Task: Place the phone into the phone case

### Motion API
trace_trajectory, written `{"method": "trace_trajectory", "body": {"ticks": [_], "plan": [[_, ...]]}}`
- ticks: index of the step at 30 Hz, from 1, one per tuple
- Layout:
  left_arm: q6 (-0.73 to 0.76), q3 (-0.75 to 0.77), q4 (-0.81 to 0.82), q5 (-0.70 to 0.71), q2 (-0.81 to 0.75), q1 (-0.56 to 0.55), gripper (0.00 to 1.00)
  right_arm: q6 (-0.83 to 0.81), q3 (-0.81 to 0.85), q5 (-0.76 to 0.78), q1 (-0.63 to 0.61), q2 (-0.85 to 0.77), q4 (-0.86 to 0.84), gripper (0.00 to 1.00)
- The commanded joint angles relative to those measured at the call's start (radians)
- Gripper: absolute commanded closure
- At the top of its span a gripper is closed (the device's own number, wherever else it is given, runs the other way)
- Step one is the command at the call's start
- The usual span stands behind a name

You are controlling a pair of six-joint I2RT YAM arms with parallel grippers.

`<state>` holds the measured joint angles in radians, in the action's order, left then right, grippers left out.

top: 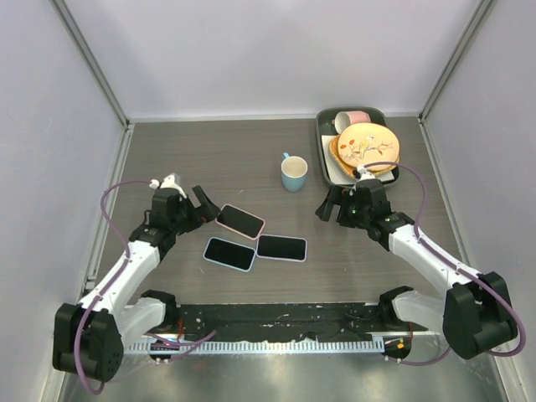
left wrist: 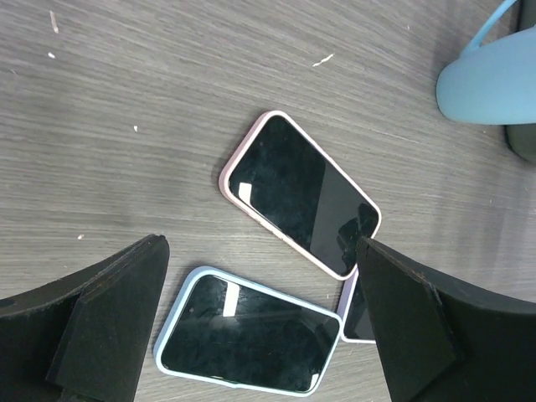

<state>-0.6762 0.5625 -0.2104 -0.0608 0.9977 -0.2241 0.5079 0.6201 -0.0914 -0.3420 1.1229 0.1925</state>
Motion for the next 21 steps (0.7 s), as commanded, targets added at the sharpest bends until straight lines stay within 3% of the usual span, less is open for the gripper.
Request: {"method": "trace_trajectory", "body": {"ticks": [1, 13, 21], "plan": [[-0.029, -0.015, 0.06, -0.088, -0.021, 0.017, 0.0, 0.021, 0.004, -0.079, 0.001, 0.006, -0.048, 0.0], [-0.016, 0.01, 0.043, -0.065, -0.036, 0.017, 0.0, 0.003, -0.005, -0.068, 0.001, -0.034, -0.054, 0.0], [0.067, 0.034, 0.011, 0.002, -0.18, 0.015, 0.0, -0.028, 0.035, -0.116, 0.001, -0.092, -0.067, 0.0]]}}
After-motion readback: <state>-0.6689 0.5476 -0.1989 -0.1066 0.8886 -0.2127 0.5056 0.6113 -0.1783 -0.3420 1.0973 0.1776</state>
